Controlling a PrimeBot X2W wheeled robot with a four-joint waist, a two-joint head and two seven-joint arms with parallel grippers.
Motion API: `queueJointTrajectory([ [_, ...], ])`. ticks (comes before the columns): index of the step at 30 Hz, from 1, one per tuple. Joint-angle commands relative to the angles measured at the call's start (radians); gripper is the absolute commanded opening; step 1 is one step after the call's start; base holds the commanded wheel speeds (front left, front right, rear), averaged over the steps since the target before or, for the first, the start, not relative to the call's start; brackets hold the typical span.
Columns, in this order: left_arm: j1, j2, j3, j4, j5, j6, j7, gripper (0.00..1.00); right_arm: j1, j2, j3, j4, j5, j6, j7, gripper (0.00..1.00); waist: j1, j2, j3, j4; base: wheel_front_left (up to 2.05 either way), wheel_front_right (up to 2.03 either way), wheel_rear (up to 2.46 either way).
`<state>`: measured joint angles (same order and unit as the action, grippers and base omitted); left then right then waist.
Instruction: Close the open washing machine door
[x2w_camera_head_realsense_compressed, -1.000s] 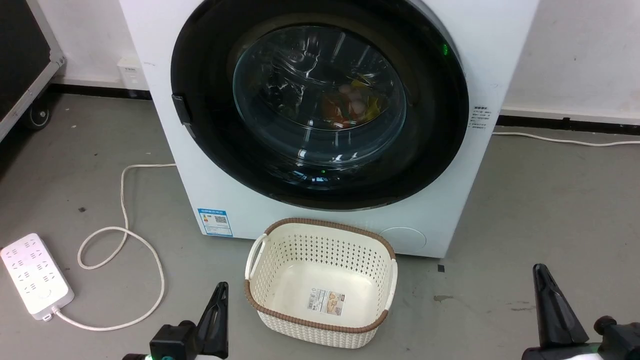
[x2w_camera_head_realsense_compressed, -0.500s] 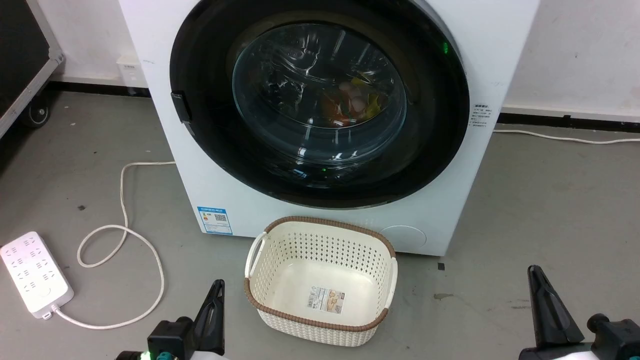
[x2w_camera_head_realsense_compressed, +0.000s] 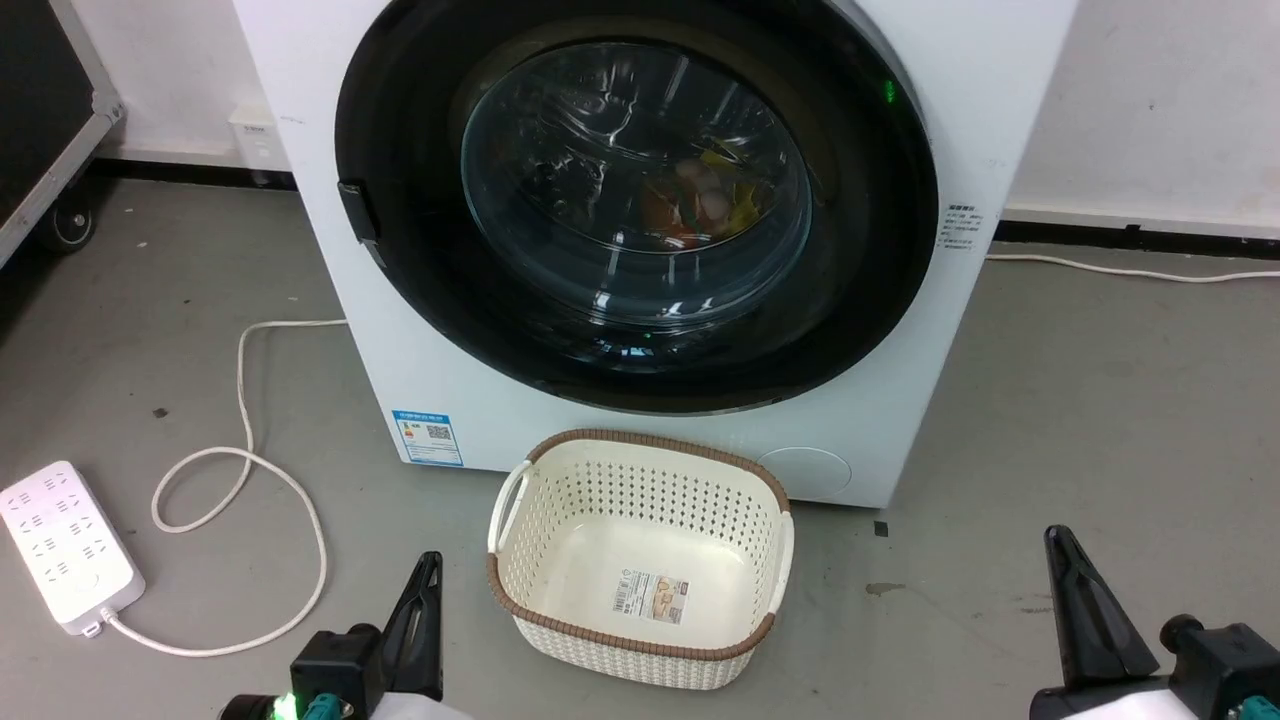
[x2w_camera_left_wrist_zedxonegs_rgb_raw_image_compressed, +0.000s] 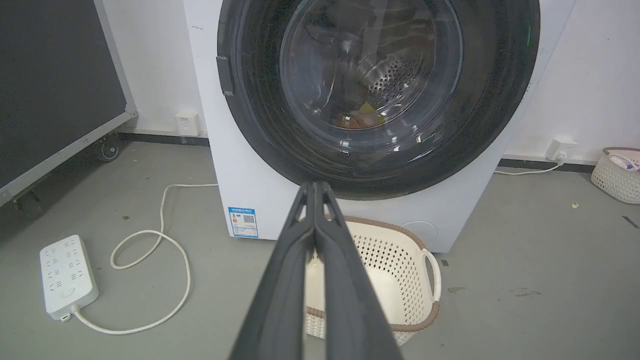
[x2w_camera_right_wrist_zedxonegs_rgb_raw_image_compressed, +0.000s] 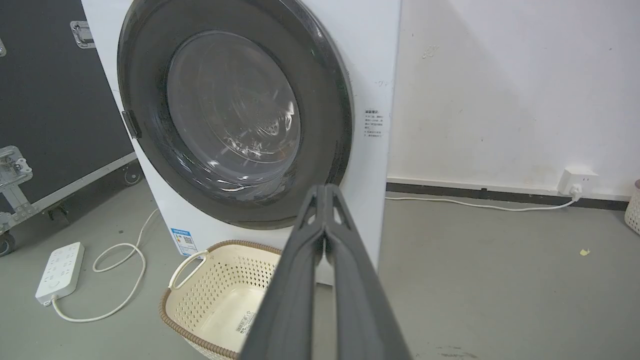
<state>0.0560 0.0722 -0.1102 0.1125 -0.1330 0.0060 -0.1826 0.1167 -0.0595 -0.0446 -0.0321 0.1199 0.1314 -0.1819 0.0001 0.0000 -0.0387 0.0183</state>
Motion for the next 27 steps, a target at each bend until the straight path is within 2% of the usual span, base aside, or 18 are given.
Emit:
queueJointTrajectory([
  [1, -0.013, -0.003, 0.006, -0.006, 0.010, -0.002, 0.006, 0.00, -0.022, 0.003, 0.002, 0.005, -0.011, 0.000, 0.005, 0.00, -0.0001, 0.0000, 0.001, 0.000, 0.00, 0.00, 0.00],
  [27, -0.027, -0.009, 0.039, -0.040, 0.049, -0.003, 0.061, 0.00, -0.052, 0.005, 0.016, 0.013, -0.045, 0.000, 0.060, 0.00, -0.0001, 0.0000, 0.013, -0.006, 0.00, 0.00, 0.00],
])
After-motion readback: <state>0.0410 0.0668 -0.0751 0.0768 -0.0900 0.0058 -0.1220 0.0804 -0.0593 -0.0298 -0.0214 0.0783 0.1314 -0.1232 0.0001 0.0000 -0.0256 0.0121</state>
